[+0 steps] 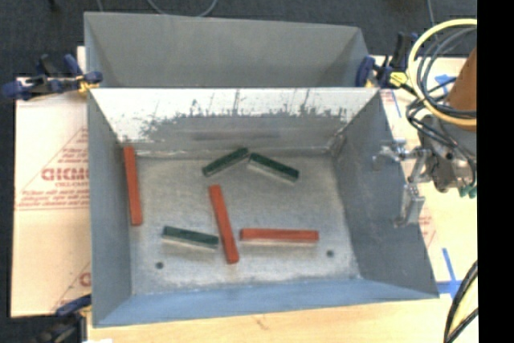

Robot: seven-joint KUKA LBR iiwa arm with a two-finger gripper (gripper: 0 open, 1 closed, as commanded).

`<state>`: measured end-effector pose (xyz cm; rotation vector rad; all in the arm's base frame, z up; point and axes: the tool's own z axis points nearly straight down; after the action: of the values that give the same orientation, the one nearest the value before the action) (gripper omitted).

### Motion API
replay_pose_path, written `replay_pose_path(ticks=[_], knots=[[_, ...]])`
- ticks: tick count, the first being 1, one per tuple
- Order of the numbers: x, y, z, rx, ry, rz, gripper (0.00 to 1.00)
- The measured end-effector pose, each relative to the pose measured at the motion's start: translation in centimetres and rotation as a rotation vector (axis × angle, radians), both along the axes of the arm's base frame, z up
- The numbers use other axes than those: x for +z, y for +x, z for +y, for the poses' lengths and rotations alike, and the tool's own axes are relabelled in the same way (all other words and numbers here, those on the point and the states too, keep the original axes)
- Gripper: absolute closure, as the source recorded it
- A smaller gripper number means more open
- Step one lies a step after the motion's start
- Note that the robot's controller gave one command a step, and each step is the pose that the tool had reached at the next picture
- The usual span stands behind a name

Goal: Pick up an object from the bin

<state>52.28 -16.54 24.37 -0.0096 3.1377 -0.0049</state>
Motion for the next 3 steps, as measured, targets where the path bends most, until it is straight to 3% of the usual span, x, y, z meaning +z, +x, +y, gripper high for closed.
replay_pose_path(ticks=[1, 2, 3], knots=[[-12.4, 5.1, 3.7, -0.223, 0.006, 0.005, 0.0], [-14.0, 11.4, 7.7, -0.067, 0.002, -0.004, 0.0], [-17.3, 13.2, 14.0, -0.018, -0.001, 0.008, 0.0]])
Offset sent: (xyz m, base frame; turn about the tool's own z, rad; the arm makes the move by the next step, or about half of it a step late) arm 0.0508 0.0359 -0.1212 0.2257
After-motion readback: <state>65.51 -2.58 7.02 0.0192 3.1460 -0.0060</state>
